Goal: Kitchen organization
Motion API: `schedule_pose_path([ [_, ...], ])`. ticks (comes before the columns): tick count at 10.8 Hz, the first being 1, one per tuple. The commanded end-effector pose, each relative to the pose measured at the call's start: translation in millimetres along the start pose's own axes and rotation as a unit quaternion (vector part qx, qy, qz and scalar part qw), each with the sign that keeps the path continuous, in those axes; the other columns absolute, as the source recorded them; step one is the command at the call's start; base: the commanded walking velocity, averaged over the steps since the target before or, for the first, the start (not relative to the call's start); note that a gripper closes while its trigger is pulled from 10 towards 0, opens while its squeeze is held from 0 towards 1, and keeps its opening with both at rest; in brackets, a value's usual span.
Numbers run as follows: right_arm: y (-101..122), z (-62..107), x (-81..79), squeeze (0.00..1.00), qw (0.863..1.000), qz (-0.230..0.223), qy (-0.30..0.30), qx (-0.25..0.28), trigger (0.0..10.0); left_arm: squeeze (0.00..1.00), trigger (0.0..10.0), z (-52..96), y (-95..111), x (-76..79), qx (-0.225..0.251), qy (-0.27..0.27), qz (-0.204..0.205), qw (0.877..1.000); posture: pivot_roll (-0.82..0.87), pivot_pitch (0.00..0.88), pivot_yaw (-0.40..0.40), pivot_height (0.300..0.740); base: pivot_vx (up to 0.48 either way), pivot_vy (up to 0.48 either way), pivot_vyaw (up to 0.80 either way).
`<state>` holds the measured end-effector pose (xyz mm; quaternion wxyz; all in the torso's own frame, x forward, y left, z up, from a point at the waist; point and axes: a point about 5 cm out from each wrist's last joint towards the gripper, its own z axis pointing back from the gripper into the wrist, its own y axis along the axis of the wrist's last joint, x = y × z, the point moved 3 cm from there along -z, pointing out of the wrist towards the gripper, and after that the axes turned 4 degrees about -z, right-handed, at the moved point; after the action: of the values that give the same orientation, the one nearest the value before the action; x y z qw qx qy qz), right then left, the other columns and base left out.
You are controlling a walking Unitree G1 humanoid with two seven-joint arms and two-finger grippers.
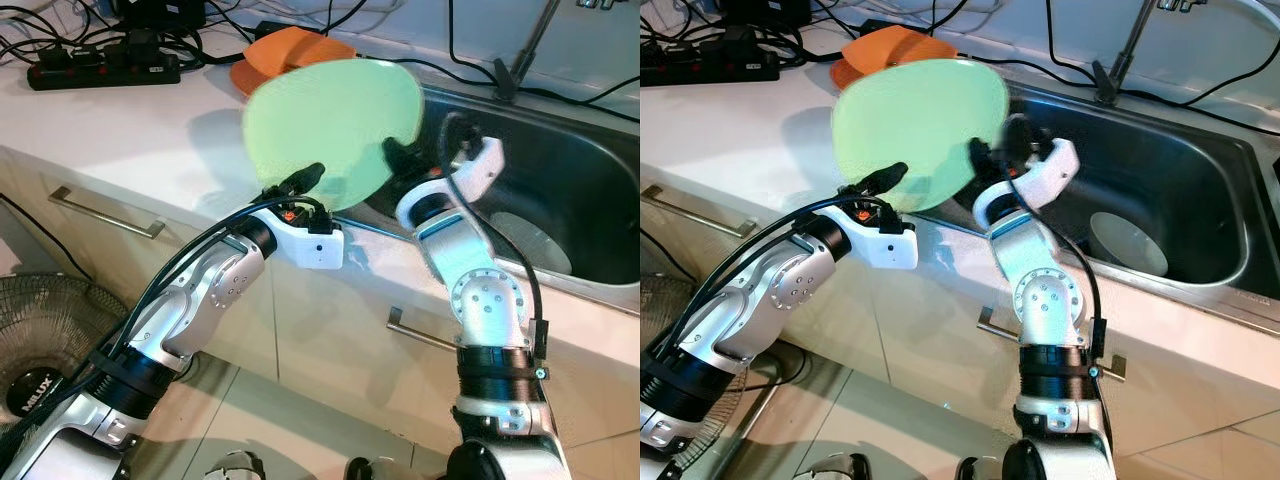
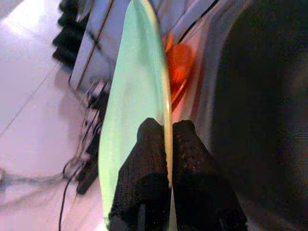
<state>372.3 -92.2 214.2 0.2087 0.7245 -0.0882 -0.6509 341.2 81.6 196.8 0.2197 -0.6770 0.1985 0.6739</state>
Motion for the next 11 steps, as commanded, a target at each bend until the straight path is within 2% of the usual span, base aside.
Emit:
schedule_pose_path([
  [1,9,-7.0,-27.5,0.00,0.998,-0.044,0.032,0.034,0.0,0.00,10.0,-0.2,2,-8.3,0.004,0.015,0.000,1.000,-0.02,0.094,-0.073,0.740,0.000,0.000,0.00],
  [3,36,-6.7,-17.6,0.00,0.995,-0.056,0.018,0.082,0.0,0.00,10.0,-0.4,2,-8.0,0.003,0.015,0.001,1.000,-0.02,0.094,-0.072,0.740,0.000,0.000,0.00],
  [11,36,-6.7,-17.6,0.00,0.995,-0.056,0.018,0.082,0.0,0.00,10.0,-0.4,2,-8.0,0.003,0.015,0.001,1.000,-0.02,0.094,-0.072,0.740,0.000,0.000,0.00],
])
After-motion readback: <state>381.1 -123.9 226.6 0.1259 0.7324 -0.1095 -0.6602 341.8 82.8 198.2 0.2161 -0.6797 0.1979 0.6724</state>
